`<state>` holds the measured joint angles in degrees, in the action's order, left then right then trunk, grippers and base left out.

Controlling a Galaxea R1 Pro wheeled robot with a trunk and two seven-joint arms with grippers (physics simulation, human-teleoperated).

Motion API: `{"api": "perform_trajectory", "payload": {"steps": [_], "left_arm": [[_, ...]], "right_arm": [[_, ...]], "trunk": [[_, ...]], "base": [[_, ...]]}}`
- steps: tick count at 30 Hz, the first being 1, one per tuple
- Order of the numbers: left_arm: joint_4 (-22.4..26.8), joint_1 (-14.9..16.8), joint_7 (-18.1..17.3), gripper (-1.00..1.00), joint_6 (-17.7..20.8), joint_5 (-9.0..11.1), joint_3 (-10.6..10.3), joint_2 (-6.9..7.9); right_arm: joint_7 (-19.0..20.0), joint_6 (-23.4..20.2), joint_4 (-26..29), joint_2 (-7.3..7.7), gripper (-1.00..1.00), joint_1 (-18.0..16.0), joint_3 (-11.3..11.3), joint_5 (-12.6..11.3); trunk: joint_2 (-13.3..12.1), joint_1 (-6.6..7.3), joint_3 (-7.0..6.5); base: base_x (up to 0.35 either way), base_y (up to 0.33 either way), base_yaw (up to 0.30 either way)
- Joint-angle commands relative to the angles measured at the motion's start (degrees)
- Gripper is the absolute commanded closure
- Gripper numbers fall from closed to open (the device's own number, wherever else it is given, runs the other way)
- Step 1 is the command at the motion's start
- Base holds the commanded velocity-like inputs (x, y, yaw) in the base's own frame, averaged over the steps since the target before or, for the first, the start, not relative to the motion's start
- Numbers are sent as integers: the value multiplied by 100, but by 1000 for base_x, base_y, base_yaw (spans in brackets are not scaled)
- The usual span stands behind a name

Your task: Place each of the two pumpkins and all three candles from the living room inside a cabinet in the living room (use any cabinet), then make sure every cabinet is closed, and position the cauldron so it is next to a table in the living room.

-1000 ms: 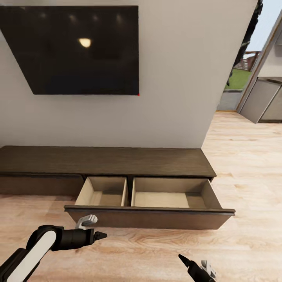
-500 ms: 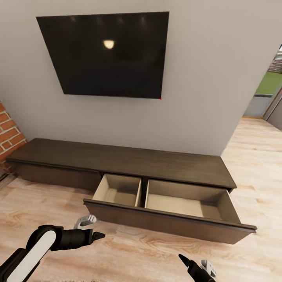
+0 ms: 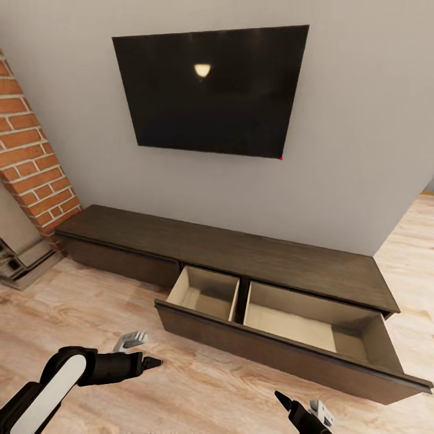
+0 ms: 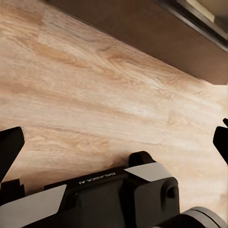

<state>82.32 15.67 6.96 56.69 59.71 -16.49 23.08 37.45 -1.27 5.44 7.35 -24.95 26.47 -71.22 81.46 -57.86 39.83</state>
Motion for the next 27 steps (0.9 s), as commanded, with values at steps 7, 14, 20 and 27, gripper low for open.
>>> {"api": "perform_trajectory", "payload": {"steps": [7, 14, 20, 27], "left_arm": [[3, 7, 57, -100, 9, 64, -12, 4], [3, 7, 56, -100, 10, 62, -12, 4], [3, 7, 58, -100, 14, 59, -12, 7], [3, 7, 59, -100, 11, 57, -5, 12]], "right_arm": [[11, -12, -5, 4, -100, -1, 45, -58], [8, 194, -7, 4, -100, -1, 54, -58], [8, 248, 7, 10, -100, -1, 56, -53], [8, 250, 14, 12, -100, -1, 60, -52]], "trunk": [[-199, 111, -86], [-199, 111, -86], [-199, 111, -86], [-199, 111, -86]], "base": [[0, 0, 289], [0, 0, 290], [0, 0, 289], [0, 0, 290]]}}
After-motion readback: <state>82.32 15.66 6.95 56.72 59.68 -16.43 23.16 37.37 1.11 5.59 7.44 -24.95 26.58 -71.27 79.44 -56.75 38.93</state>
